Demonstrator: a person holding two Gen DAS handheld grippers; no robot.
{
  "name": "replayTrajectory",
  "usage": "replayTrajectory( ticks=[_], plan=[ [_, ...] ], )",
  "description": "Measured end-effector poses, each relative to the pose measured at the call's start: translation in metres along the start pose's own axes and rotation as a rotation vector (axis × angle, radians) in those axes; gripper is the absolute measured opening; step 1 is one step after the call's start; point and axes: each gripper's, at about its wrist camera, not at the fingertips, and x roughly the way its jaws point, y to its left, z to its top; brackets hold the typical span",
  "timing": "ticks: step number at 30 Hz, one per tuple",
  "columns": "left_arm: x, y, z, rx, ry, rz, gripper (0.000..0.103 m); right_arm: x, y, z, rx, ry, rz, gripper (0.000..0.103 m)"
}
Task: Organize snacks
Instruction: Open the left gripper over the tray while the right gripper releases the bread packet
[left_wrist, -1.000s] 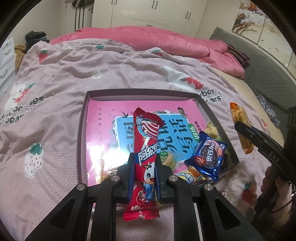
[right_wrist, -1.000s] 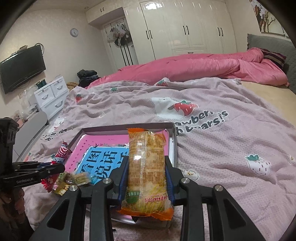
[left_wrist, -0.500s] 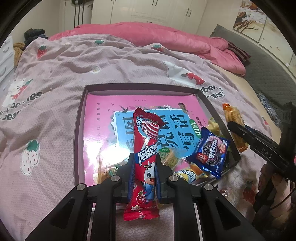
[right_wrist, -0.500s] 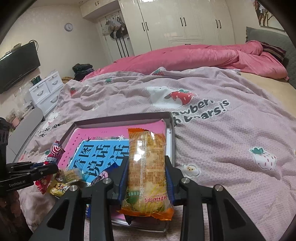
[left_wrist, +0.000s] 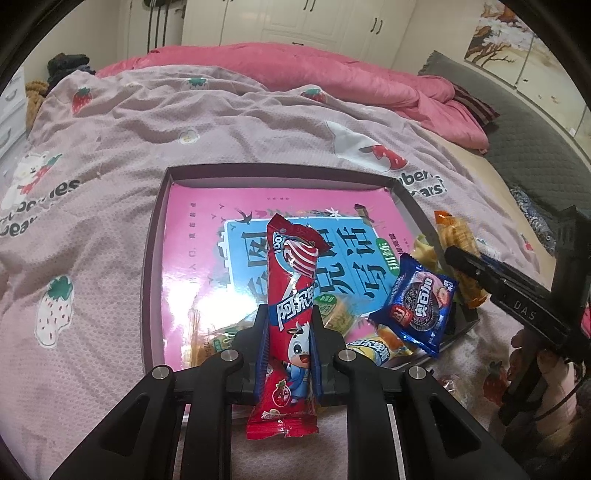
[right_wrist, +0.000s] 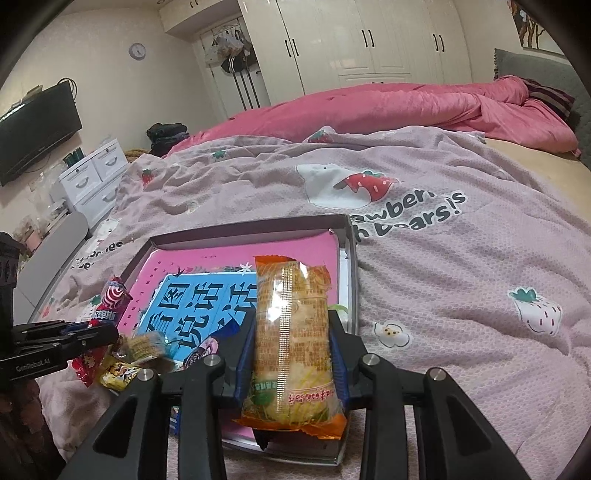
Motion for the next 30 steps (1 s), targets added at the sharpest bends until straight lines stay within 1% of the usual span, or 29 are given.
replayTrajectory(
  ticks=[3, 7, 11, 17, 19, 23, 25, 28, 30],
  plan=[
    [-0.001, 0.0, 0.0, 0.001, -0.002, -0.002, 0.019, 0.001, 0.001, 0.0, -0.001, 0.003, 0.002, 0.036],
    [0.001, 0.001, -0.001, -0.005, 0.004, -0.004, 0.021, 0.0, 0.001, 0.0, 0.004, 0.001, 0.007, 0.042],
    [0.0, 0.002, 0.0, -0.007, 0.003, -0.004, 0.023, -0.002, 0.0, 0.001, 0.009, -0.004, 0.007, 0.042],
    [-0.007, 0.001, 0.002, -0.009, -0.011, -0.008, 0.03, -0.011, 0.0, 0.004, 0.017, -0.035, 0.014, 0.046],
    [-0.01, 0.0, 0.002, -0.01, -0.013, -0.01, 0.04, -0.015, 0.0, 0.005, 0.014, -0.045, 0.021, 0.048],
    [-0.021, -0.002, 0.004, -0.007, -0.029, -0.01, 0.043, -0.026, 0.005, 0.006, -0.003, -0.07, 0.031, 0.05],
    [-0.027, -0.004, 0.004, -0.003, -0.039, -0.011, 0.049, -0.033, 0.008, 0.006, -0.014, -0.083, 0.038, 0.051],
    [-0.037, -0.007, 0.004, 0.006, -0.053, -0.011, 0.051, -0.043, 0.014, 0.005, -0.033, -0.1, 0.04, 0.056],
    [-0.043, -0.01, 0.004, 0.016, -0.063, 0.001, 0.053, -0.049, 0.017, 0.004, -0.042, -0.109, 0.041, 0.056]
  ],
)
